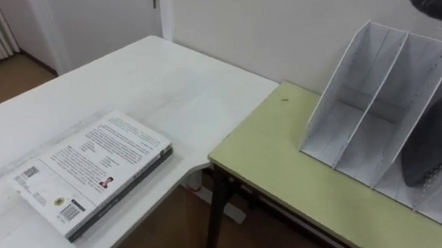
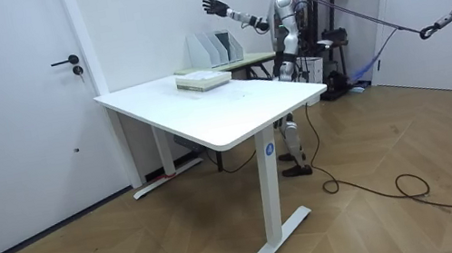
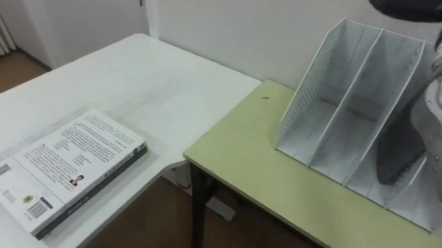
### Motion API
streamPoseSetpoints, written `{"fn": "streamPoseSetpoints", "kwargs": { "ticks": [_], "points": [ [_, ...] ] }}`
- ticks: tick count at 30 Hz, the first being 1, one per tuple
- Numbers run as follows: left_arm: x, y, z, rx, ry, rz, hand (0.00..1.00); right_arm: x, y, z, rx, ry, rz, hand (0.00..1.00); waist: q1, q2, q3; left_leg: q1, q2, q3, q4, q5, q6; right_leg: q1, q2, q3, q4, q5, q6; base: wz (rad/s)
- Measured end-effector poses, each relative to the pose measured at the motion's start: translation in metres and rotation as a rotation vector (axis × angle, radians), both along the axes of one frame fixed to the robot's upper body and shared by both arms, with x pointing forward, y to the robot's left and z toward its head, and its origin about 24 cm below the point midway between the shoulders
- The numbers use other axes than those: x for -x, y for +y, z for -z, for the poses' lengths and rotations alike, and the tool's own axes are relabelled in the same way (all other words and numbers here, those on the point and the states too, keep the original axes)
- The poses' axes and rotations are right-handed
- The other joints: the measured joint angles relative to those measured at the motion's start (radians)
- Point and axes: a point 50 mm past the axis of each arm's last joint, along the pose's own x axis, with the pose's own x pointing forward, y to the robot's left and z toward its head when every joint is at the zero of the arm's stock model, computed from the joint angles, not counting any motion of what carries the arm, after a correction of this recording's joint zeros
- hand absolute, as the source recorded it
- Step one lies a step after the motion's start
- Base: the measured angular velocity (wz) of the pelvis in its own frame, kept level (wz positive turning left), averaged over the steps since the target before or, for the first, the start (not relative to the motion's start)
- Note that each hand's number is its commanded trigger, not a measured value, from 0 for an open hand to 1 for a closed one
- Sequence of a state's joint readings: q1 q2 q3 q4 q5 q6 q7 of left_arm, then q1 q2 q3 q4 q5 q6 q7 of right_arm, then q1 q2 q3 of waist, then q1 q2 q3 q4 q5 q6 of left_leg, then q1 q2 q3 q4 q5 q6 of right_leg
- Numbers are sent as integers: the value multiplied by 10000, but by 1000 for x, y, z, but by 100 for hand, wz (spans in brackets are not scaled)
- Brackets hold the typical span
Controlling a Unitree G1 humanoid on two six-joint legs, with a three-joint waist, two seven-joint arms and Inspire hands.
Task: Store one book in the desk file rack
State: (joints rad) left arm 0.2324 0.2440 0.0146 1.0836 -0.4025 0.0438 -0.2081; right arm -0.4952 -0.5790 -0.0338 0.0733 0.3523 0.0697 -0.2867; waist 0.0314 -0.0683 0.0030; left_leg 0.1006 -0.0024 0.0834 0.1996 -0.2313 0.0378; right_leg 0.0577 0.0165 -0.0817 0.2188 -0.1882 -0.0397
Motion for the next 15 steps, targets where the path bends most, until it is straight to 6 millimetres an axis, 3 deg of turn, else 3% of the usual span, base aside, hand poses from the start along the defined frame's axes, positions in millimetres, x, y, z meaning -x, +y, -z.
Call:
{"fn": "streamPoseSetpoints", "kwargs": {
  "ticks": [4,8,15],
  "points": [
    [-1,0,0,3,-14,5,0,3,35,20,309,947,-2808,0,51,-4,-3,-18,29,9,0,0,-3,-35,-24,-22,14,10,-18,-3],
    [-4,0,0,27,-80,86,0,5,53,41,566,1969,-4659,0,99,-14,-16,-22,47,92,-4,-1,-5,-42,-22,-18,18,18,-25,0],
    [-12,-2,0,145,-210,270,0,29,89,91,1322,4343,-8609,0,356,-5,-7,-29,64,40,-8,-1,-12,-43,-1,-4,3,55,-42,0]
  ]
}}
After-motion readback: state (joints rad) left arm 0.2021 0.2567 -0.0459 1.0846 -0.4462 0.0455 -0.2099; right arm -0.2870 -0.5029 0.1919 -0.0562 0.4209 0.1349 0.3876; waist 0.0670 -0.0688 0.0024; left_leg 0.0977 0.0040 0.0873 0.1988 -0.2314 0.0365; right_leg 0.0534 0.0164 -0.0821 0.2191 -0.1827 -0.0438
